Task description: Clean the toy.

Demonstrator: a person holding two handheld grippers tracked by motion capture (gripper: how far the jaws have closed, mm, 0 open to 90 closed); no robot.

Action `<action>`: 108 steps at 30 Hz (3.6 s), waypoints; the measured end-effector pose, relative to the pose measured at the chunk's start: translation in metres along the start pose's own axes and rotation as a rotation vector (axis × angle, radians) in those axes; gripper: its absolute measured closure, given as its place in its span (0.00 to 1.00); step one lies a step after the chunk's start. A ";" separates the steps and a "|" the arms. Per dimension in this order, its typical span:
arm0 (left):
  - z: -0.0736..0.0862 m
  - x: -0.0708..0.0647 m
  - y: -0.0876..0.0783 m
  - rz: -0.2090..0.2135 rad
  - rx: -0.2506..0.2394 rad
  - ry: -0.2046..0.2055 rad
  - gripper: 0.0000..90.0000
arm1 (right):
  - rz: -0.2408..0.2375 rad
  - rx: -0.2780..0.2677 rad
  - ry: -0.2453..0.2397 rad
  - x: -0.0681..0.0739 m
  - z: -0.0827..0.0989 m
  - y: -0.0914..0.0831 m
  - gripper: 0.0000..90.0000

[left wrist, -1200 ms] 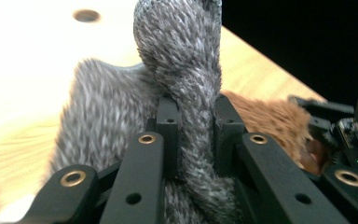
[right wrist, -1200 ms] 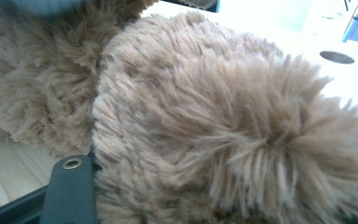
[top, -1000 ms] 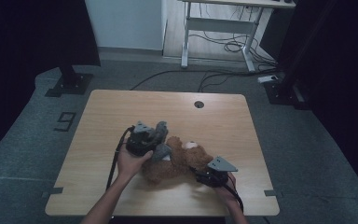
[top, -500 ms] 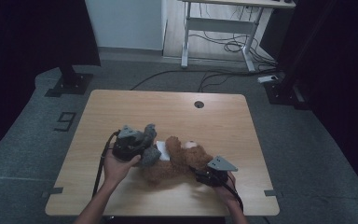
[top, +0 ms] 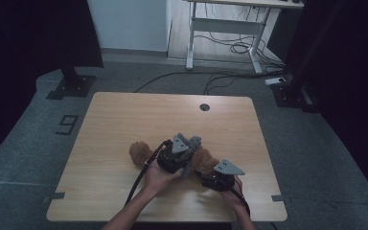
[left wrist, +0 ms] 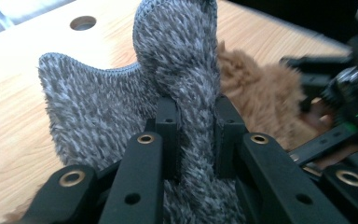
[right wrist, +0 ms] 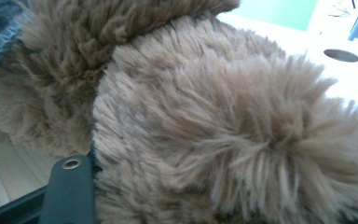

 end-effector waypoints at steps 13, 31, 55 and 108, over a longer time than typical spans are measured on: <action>0.050 0.064 -0.053 -0.118 -0.035 -0.117 0.85 | -0.008 -0.007 -0.007 0.002 0.000 0.001 0.37; 0.062 0.096 -0.085 -0.138 -0.128 -0.231 0.86 | 0.019 -0.009 0.016 0.002 -0.002 0.004 0.37; -0.017 -0.014 0.032 0.052 -0.023 -0.048 0.85 | 0.032 -0.001 0.021 0.003 -0.004 0.007 0.37; 0.110 0.091 -0.061 0.099 -0.054 -0.398 0.84 | -0.087 0.255 0.273 -0.020 -0.031 0.007 0.00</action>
Point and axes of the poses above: each handheld gripper's, and its own axes: y roughly forward along the jaws, z roughly out of its underside, x roughly to its left, the point moved 2 cm from there along y, roughly forward along the jaws
